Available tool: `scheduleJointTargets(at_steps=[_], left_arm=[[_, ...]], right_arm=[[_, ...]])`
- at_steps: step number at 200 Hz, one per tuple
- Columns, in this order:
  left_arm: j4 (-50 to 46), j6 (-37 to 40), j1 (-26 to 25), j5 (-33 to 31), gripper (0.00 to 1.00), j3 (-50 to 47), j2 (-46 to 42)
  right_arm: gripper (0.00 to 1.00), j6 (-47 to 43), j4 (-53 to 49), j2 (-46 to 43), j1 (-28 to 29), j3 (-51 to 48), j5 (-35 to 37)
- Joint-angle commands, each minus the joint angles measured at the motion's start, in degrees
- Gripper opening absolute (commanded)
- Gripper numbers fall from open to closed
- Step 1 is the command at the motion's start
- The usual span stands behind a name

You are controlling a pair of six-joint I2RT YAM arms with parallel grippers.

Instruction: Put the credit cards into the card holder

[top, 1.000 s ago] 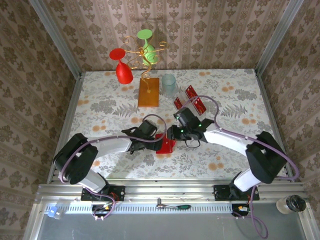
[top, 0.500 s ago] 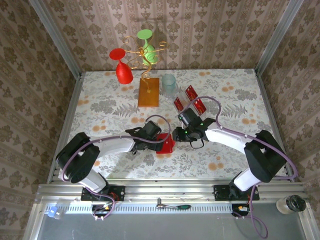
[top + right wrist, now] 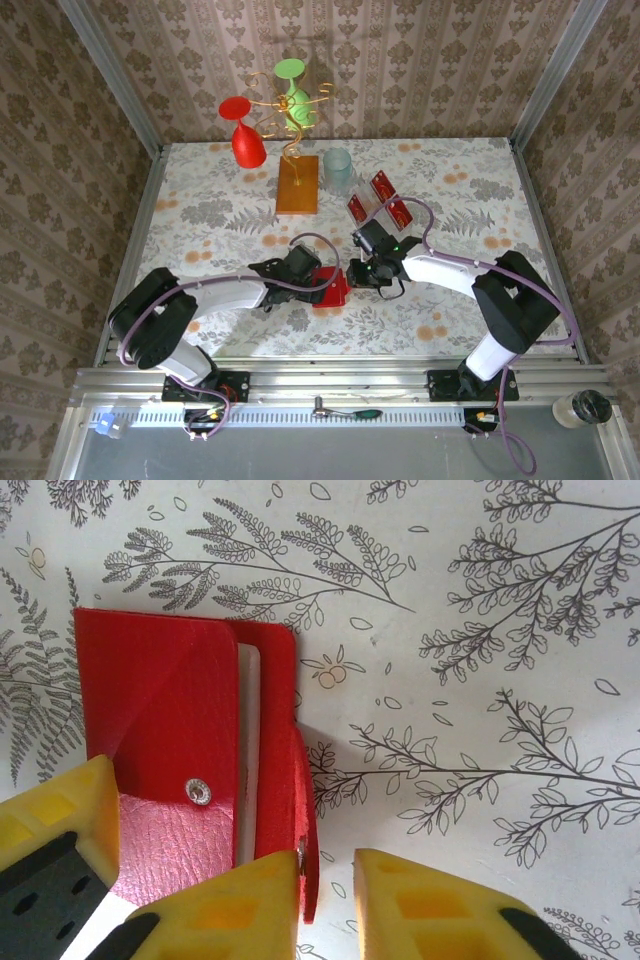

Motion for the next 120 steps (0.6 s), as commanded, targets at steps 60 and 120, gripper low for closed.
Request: scheduleJointTargets(at_steps=[60, 120], left_arm=[[-2.30, -0.40, -1.10, 0.86, 1.00, -2.91, 1.22], [-2.17, -0.65, -1.53, 0.78, 1.00, -3.27, 0.99]], right_arm=[[0.22, 0.06, 0.34, 0.00, 0.32, 2.20, -1.01], [0.00, 0.33, 1.13, 0.53, 0.23, 2.47, -2.21]])
